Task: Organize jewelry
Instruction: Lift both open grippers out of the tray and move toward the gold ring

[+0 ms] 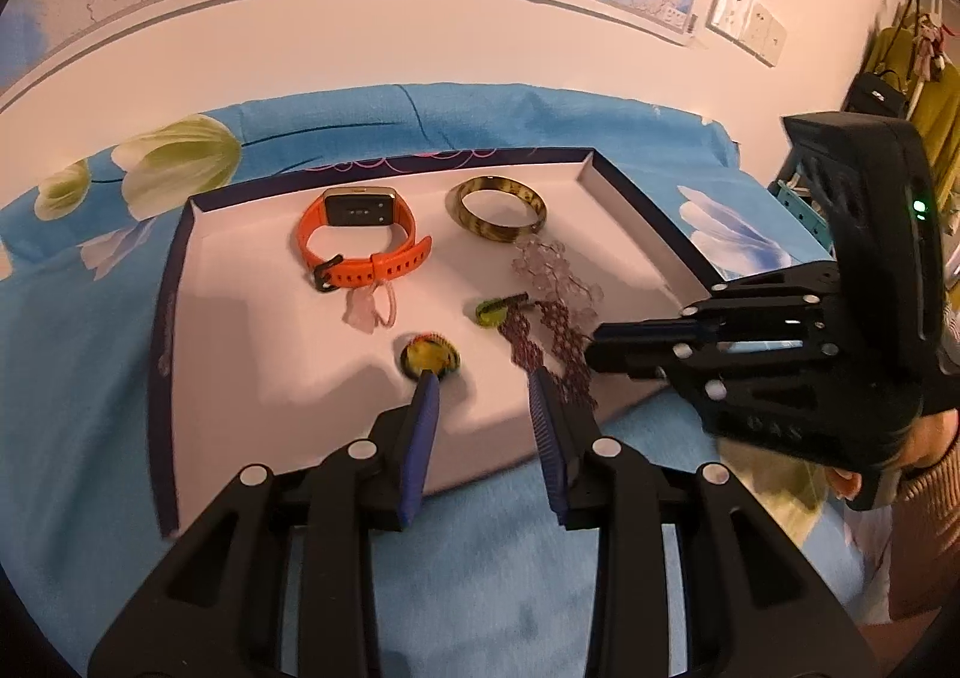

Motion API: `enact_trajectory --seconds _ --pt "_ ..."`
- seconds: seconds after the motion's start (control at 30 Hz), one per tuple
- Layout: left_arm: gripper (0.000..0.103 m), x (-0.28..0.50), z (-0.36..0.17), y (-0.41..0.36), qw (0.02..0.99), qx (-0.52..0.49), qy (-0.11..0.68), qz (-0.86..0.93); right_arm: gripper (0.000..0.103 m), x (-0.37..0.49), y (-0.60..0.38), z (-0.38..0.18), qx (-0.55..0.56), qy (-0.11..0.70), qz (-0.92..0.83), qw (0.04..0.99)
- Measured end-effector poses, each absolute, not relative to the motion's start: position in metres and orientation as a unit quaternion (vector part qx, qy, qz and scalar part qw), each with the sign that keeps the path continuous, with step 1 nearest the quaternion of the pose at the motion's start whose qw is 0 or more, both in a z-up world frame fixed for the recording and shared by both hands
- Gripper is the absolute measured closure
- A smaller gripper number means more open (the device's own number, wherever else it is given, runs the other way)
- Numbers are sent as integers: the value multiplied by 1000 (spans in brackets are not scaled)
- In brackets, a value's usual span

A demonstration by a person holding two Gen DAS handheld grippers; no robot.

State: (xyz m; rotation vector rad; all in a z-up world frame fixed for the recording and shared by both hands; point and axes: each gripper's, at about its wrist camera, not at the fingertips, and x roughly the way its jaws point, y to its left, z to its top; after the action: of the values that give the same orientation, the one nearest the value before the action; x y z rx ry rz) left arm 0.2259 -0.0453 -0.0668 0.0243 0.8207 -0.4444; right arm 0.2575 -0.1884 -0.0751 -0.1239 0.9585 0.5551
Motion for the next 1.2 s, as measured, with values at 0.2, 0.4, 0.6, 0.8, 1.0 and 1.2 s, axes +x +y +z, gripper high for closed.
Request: enact_trajectory --seconds 0.2,0.4,0.6,0.8,1.0,1.2 --pt "69 204 -62 -23 898 8 388 -206 77 259 -196 -75 -39 451 238 859" --pt "67 196 -61 -10 900 -8 385 -203 77 255 -195 -70 -40 451 253 855" --pt "65 195 -60 -10 900 -12 383 -207 76 261 -187 -74 -68 461 233 853" --pt "65 194 -61 -9 900 -12 381 -213 76 264 -198 -78 -34 465 228 855" --pt "64 191 -61 -12 900 -4 377 -220 77 260 -197 -74 -28 444 211 870" --pt "64 165 -67 -7 893 30 380 -238 70 234 -208 -57 -2 409 238 881"
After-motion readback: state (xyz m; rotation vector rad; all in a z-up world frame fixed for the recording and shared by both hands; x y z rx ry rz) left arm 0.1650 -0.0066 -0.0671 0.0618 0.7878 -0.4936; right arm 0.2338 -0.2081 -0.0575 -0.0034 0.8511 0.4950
